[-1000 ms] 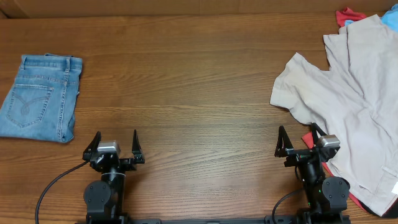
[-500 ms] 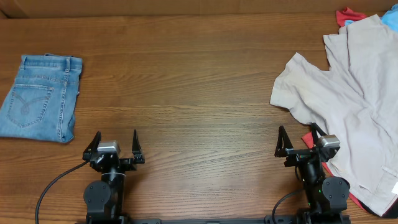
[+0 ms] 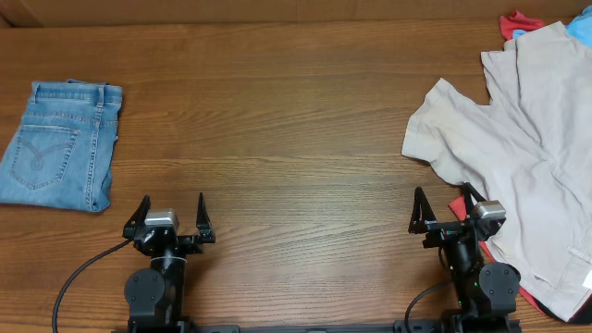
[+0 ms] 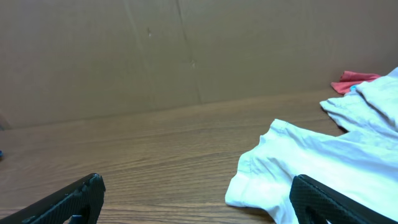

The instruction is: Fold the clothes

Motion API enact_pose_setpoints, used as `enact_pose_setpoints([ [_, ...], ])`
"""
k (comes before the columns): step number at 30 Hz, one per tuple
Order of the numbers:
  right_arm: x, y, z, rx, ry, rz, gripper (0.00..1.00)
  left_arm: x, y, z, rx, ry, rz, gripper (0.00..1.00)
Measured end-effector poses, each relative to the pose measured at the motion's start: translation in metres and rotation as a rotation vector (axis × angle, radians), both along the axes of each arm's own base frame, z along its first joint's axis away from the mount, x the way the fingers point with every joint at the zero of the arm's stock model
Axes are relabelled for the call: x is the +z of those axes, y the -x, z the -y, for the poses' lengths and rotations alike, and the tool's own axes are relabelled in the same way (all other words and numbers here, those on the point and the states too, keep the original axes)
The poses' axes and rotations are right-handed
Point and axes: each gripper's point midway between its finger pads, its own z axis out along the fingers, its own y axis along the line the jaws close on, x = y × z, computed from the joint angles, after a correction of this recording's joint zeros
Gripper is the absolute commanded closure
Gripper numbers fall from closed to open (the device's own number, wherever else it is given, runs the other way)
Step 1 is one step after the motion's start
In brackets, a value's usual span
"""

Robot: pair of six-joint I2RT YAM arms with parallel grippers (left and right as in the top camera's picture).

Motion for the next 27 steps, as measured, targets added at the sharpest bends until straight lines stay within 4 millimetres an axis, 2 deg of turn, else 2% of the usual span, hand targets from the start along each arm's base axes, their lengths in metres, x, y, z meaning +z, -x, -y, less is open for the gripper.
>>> enact_pose_setpoints([
  [15, 0.000, 0.000, 0.000, 0.000, -0.024, -0.003, 0.00, 0.000, 0.000, 0.000, 0.000, 0.000, 0.002, 0.00],
  [22, 0.000, 0.000, 0.000, -0.001, -0.082, -0.013, 0.00, 0.011, 0.000, 0.001, 0.000, 0.044, 0.036, 0.00],
  [25, 0.000, 0.000, 0.000, -0.005, -0.092, -0.016, 0.00, 0.024, 0.003, 0.001, 0.000, 0.059, 0.045, 0.00],
  [27, 0.005, 0.001, 0.002, -0.017, -0.097, -0.016, 0.00, 0.044, 0.007, 0.001, 0.000, 0.062, 0.064, 0.00],
])
